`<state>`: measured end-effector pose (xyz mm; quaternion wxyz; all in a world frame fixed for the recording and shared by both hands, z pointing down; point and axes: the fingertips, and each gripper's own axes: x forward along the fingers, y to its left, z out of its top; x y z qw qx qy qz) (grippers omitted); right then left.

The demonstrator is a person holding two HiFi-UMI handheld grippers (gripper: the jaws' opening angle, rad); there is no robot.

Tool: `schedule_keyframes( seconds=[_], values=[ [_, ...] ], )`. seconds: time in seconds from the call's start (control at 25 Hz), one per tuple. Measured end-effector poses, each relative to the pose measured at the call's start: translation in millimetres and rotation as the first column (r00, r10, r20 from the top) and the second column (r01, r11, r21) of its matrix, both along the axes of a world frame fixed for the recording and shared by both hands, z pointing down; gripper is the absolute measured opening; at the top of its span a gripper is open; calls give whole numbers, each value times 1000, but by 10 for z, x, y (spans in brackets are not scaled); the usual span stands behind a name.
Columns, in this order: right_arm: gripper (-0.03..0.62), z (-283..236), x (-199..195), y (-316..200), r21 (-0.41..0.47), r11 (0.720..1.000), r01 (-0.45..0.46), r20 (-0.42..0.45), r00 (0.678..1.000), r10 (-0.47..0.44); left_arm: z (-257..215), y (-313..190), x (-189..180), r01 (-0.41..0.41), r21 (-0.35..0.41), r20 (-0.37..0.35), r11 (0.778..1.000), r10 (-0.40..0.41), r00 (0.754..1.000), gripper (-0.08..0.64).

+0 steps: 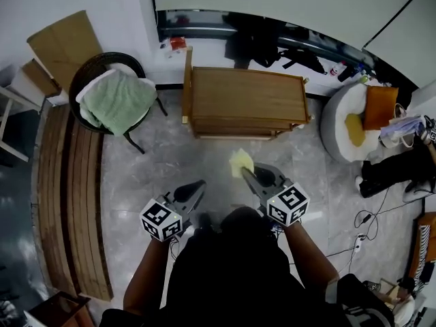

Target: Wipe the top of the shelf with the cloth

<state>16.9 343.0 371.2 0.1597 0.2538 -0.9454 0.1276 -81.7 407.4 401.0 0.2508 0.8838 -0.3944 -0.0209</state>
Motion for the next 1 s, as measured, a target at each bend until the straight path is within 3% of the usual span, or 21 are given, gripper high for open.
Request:
schedule_keyframes(
  seconds=[0.2, 0.48, 0.68, 1.0],
  values=[
    [46, 137, -120, -419, -19, 1000, -5, -13, 1000, 5, 126, -397, -114, 12, -49, 4, 999, -12, 1000, 15],
    [46, 271, -317, -1322, -34, 999, 15, 6, 1000, -15, 277, -1280, -307, 126, -104, 83, 987, -118, 990, 15],
    [45, 266, -459, -2050, -41, 997, 64, 17, 998, -64, 256, -2004, -408, 214, -143, 156, 966, -192, 969, 15],
    [46, 426, -779, -3089, -65, 992, 108, 9, 994, -108, 331, -3010, -687, 356, -196, 229, 914, -310, 923, 15]
  ],
)
